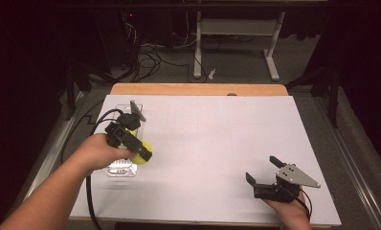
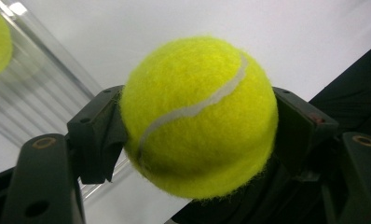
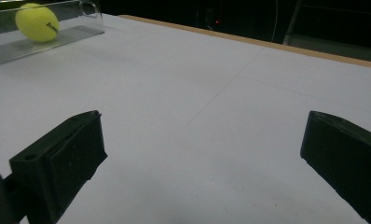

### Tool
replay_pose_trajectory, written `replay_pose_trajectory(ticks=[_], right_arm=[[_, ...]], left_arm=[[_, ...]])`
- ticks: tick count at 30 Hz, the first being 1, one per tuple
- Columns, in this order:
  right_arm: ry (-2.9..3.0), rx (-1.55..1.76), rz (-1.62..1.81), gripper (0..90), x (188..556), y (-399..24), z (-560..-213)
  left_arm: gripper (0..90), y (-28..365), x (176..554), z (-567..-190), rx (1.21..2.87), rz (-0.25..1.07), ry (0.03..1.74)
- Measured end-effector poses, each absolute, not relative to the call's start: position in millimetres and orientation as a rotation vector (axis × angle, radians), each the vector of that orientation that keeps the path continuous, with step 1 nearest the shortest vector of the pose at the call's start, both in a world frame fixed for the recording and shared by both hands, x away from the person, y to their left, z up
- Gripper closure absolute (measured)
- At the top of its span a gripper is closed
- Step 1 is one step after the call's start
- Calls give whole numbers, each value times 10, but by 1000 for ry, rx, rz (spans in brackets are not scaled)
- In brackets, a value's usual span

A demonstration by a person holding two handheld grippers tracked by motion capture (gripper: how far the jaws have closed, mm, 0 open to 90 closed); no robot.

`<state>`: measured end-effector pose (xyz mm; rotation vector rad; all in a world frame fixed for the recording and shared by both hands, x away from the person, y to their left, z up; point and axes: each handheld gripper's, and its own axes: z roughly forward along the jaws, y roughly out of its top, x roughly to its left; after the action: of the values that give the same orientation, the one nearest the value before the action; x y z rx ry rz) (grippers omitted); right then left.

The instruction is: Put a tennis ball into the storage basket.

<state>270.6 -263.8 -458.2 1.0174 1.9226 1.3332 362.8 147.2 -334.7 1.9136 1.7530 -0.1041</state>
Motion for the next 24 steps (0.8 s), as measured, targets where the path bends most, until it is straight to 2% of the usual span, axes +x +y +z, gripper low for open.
replay_pose_trajectory(ticks=[24], right_arm=[[1937,986,1340,4,2684,-2593,-4565]], left_arm=[[268,1887,3706,-3444,1865,-47,1866]])
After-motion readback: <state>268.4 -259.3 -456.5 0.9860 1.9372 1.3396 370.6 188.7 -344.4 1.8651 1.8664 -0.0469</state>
